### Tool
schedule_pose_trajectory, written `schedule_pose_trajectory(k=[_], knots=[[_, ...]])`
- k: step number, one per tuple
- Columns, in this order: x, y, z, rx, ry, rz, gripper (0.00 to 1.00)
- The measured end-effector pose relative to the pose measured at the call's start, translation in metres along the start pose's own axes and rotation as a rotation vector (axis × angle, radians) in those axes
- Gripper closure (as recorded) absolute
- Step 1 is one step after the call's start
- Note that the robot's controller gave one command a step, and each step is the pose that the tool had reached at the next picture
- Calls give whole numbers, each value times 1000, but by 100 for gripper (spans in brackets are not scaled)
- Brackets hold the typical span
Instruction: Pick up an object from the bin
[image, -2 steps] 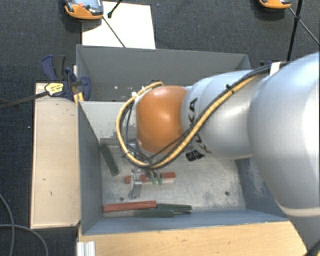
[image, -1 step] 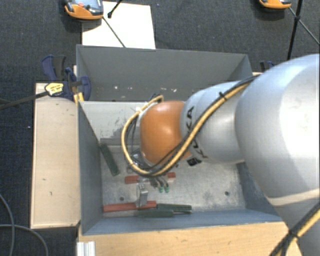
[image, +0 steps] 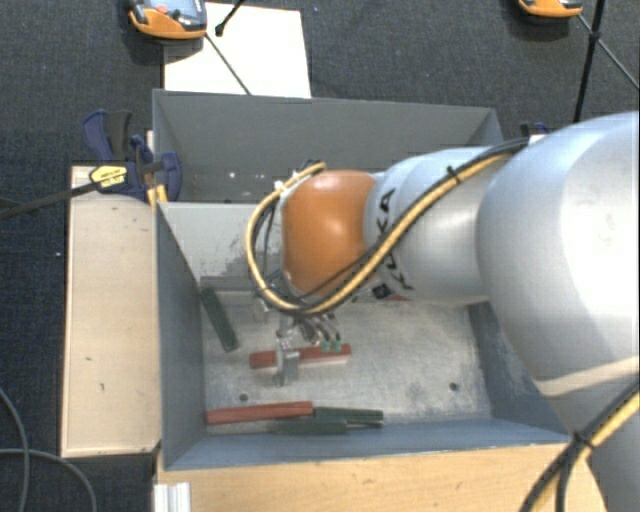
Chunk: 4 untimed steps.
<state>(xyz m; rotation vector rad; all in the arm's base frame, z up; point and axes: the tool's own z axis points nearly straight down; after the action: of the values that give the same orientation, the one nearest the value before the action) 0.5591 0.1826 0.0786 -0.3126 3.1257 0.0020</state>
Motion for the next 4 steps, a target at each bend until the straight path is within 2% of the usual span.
schedule_pose_trajectory(k=[1,2,3,4], knots=[[-61,-17,0,0,-2,-3,100],[-48,-14,1,0,0,-2,0],[-43,-13,1,0,1,-3,0],[-22,-24,5,1,-2,-242,0]])
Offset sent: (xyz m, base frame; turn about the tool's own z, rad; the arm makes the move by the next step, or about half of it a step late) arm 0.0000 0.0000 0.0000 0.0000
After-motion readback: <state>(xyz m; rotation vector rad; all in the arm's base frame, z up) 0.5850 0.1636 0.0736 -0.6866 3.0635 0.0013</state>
